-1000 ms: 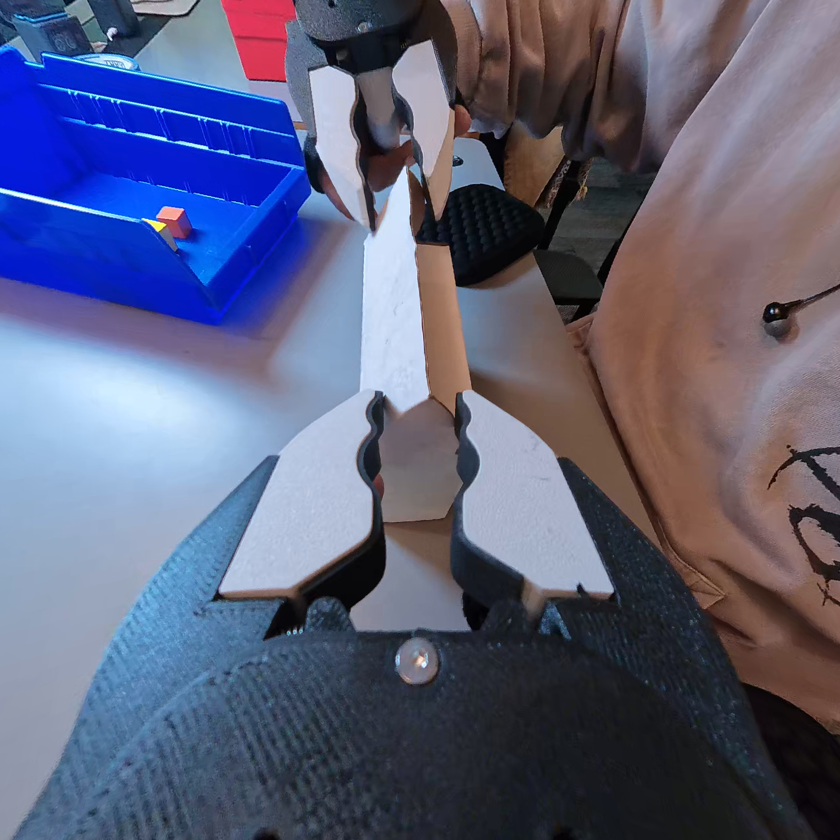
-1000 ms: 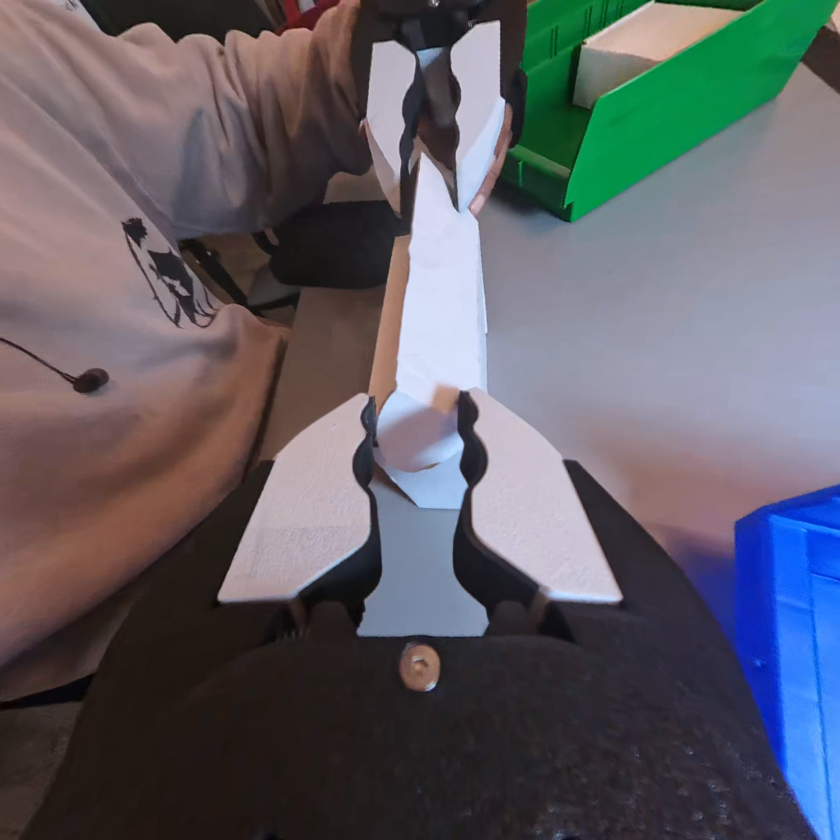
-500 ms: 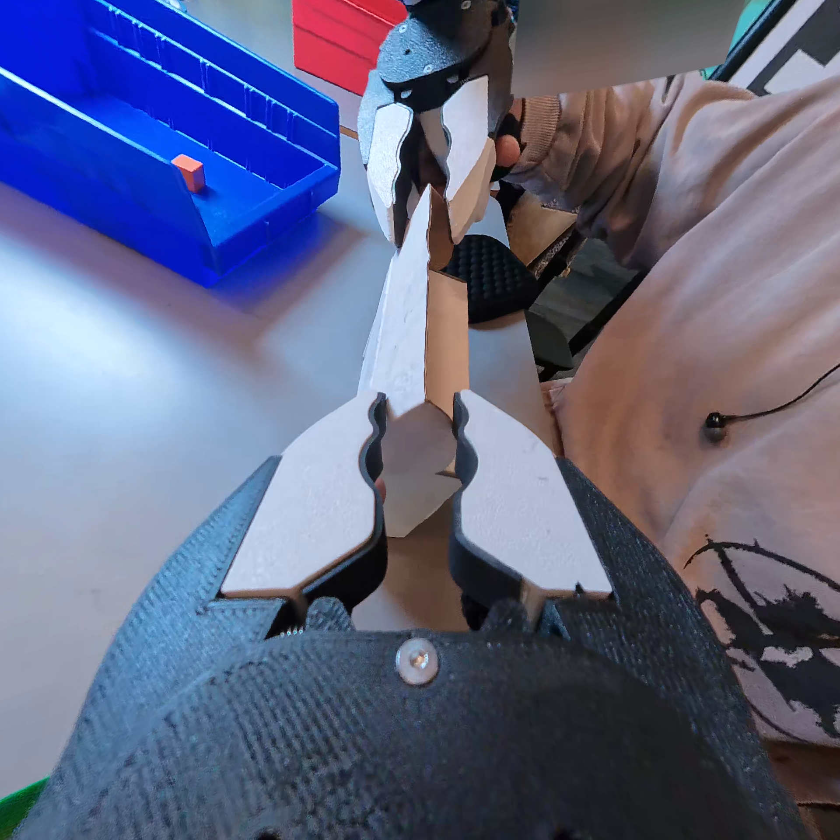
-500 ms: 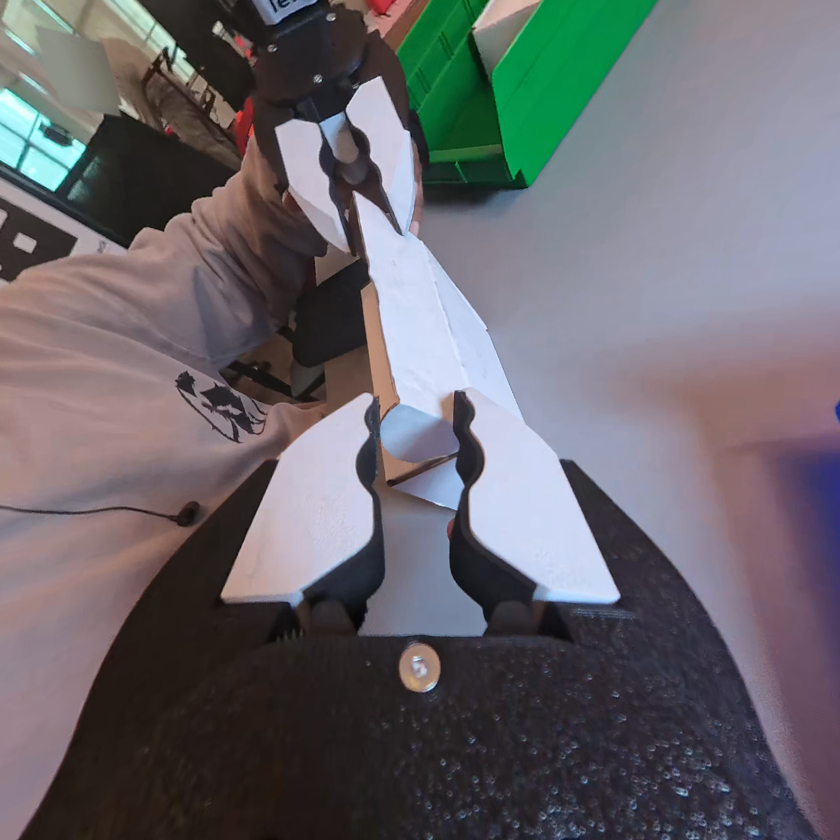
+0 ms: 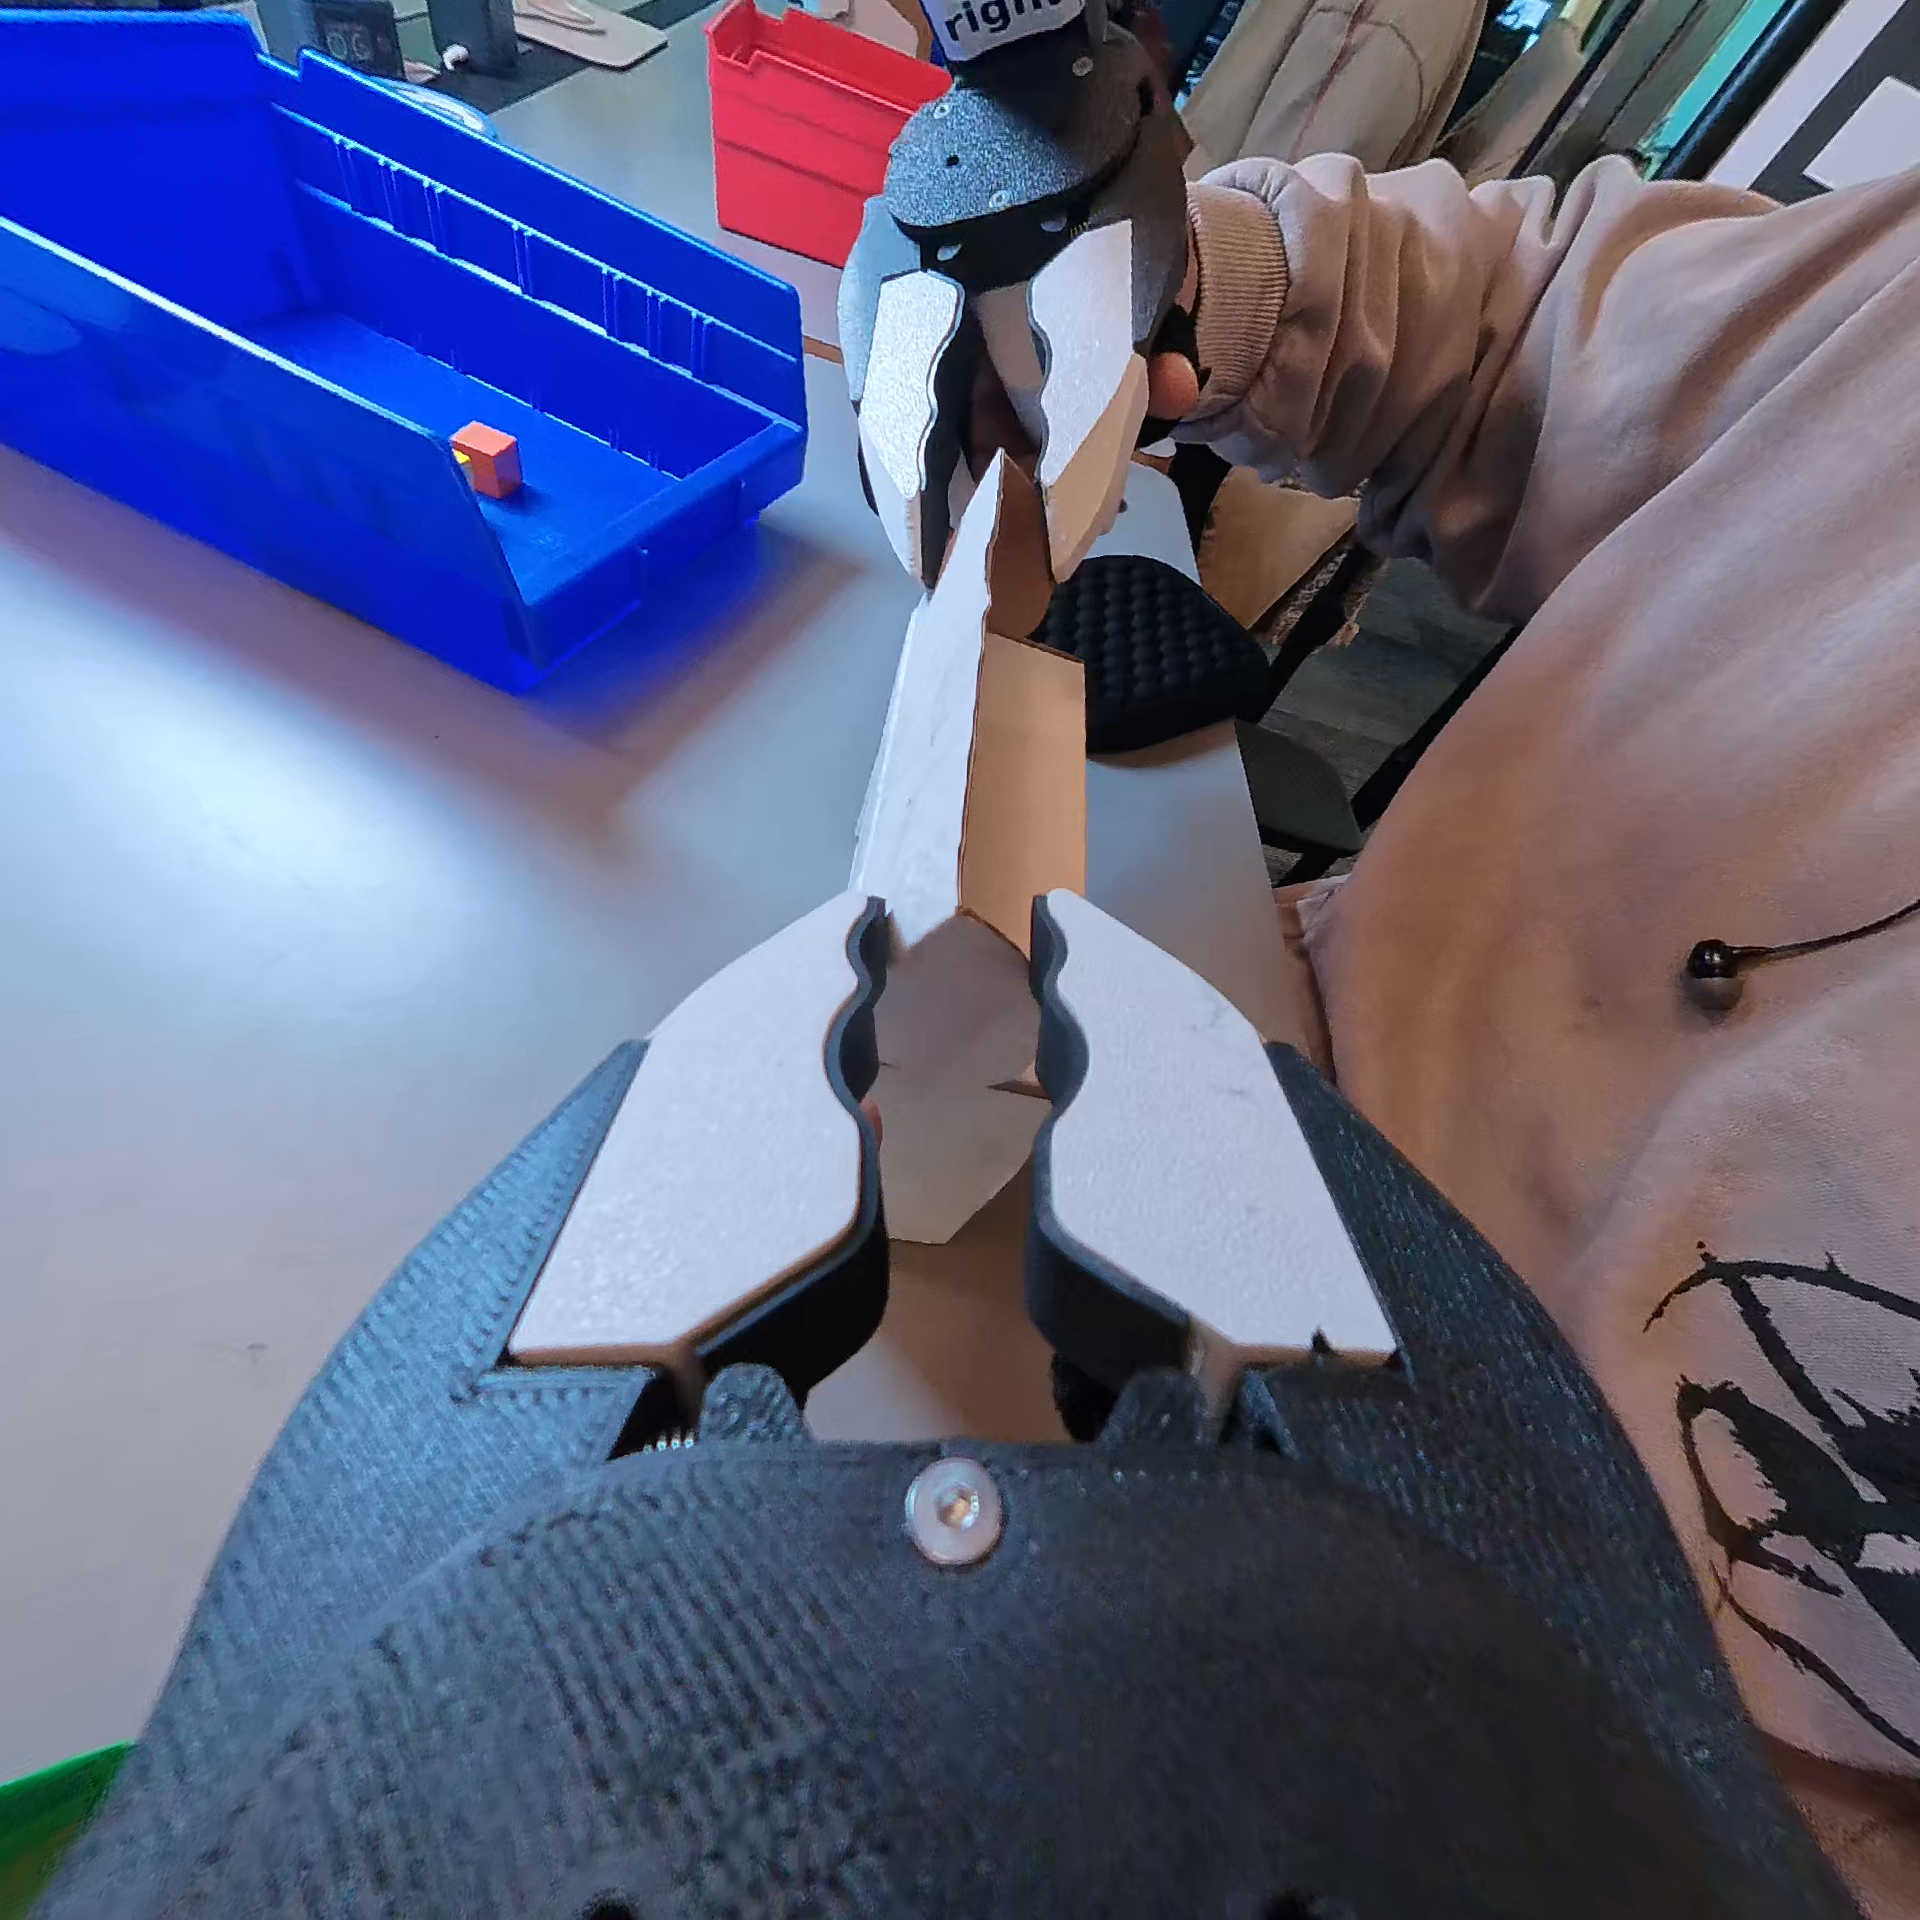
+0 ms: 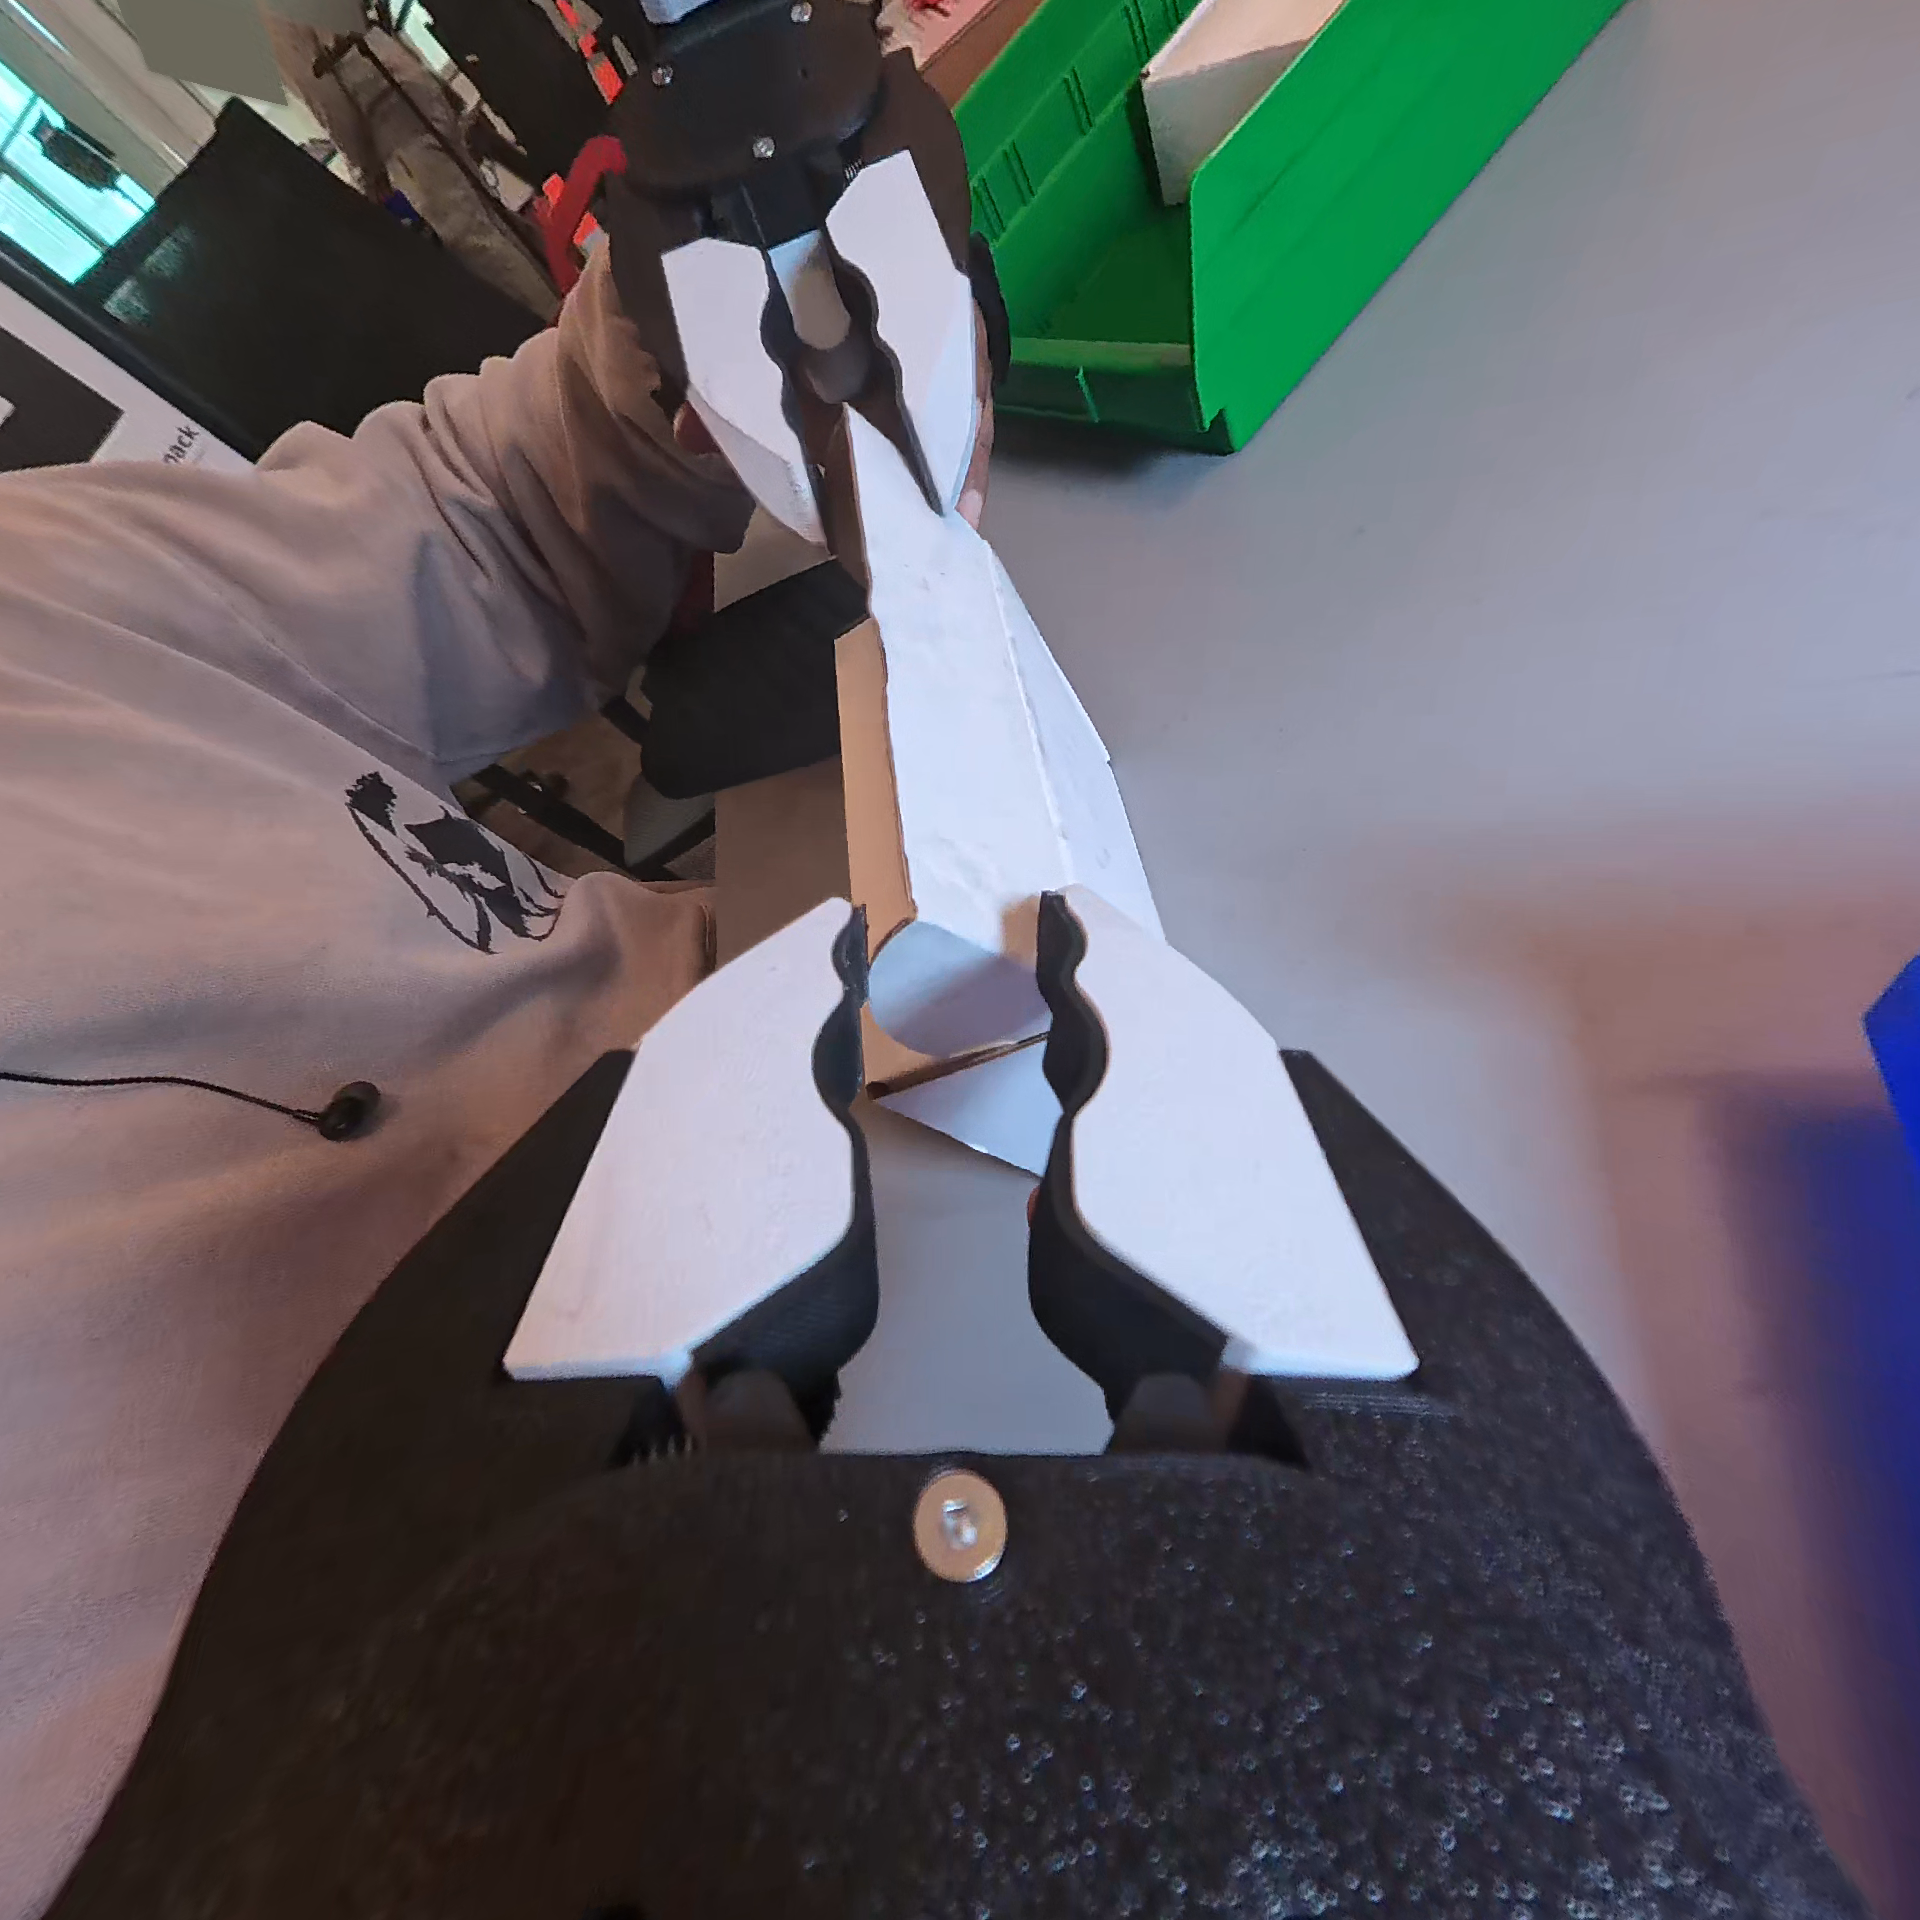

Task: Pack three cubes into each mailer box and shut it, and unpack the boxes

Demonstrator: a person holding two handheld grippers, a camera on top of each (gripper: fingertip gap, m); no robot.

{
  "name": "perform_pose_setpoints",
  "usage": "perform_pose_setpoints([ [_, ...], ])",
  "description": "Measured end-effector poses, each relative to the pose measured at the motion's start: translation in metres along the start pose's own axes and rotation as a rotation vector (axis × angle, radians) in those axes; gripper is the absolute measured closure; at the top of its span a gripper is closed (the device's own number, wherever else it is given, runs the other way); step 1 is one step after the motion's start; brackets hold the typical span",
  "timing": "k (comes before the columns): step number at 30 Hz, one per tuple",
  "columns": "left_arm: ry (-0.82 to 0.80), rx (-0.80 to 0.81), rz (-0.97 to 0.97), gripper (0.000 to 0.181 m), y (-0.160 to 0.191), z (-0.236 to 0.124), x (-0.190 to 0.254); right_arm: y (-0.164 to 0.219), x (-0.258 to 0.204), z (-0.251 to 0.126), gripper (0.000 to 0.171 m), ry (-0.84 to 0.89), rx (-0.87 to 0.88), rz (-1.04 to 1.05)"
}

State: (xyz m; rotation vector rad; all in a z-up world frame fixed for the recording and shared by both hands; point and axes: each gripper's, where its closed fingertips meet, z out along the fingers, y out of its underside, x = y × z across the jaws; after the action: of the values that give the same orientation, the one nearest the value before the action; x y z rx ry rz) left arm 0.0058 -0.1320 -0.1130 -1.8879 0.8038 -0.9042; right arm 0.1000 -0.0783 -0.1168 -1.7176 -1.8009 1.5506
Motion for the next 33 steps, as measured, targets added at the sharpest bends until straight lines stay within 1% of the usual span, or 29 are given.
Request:
perform_pose_setpoints([
  [3, -0.038, -0.012, -0.004, 0.155, -0.001, 0.001, -0.001, 0.000, 0.001, -0.001, 0.140, 0.008, -0.013, -0.006],
  [6, -0.057, -0.012, -0.048, 0.156, -0.001, 0.003, -0.001, 0.000, 0.002, -0.001, 0.140, 0.015, -0.014, 0.014],
  [14, -0.059, 0.018, -0.157, 0.156, -0.005, 0.003, -0.006, -0.002, 0.004, -0.001, 0.141, 0.016, -0.020, 0.020],
  [22, -0.081, 0.018, 0.092, 0.156, 0.003, 0.004, 0.003, 0.003, -0.001, 0.000, 0.140, 0.039, -0.029, -0.078],
  [26, -0.135, -0.013, 0.216, 0.156, 0.006, 0.005, 0.004, 0.005, -0.002, 0.001, 0.140, 0.053, -0.035, -0.105],
  [29, -0.197, -0.042, 0.331, 0.156, 0.010, 0.006, 0.006, 0.010, -0.002, 0.003, 0.140, 0.121, -0.063, -0.265],
  [33, -0.269, -0.042, 0.444, 0.156, 0.016, 0.008, 0.008, 0.016, -0.002, 0.005, 0.139, 0.212, -0.079, -0.490],
])
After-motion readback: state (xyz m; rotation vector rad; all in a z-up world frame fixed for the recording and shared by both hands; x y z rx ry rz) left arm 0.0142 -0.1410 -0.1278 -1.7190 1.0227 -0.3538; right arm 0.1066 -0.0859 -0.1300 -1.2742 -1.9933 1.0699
